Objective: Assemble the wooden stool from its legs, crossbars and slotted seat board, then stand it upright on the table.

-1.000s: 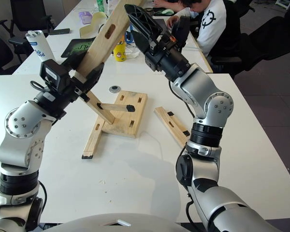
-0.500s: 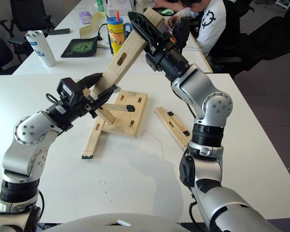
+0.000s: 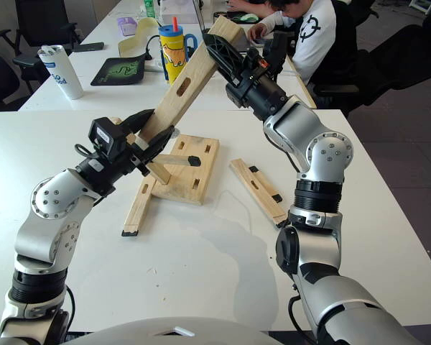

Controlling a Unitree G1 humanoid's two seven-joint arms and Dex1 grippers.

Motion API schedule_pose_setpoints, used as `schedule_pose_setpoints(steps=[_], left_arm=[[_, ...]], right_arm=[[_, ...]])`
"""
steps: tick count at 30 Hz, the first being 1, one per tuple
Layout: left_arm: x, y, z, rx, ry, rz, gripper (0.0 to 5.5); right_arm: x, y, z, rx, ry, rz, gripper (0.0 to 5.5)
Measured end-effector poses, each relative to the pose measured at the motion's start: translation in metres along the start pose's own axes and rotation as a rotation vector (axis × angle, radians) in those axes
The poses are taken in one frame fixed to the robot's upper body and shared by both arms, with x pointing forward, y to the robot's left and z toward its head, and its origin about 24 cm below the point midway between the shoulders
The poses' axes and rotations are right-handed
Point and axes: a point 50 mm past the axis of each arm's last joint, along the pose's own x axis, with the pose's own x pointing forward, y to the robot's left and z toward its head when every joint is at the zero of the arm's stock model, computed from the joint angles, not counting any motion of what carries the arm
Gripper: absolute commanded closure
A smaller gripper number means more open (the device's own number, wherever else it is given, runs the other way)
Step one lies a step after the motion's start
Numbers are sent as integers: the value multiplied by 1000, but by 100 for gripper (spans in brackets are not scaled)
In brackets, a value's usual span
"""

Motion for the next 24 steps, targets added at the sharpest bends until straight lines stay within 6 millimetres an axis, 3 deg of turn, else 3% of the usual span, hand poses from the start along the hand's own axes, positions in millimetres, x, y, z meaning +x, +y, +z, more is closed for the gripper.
schedule_pose_setpoints(steps=[4, 5, 8, 11, 18, 24], left_arm=[[0, 0, 0, -5, -2, 3, 347], [0, 0, 0, -13, -5, 4, 311], [0, 1, 0, -32, -16, 33, 270], [-1, 4, 0, -38, -21, 68, 267], [-6, 34, 24, -199, -187, 230, 267], [-25, 81, 56, -309, -396, 452, 267]], right_arm=[[0, 0, 0, 0, 1, 0, 443], [0, 0, 0, -1, 1, 0, 443], [0, 1, 0, -4, 0, 2, 444], [0, 0, 1, -25, -6, -11, 445], [-22, -30, 39, -228, -235, -308, 445], [-36, -46, 56, -339, -377, -478, 445]])
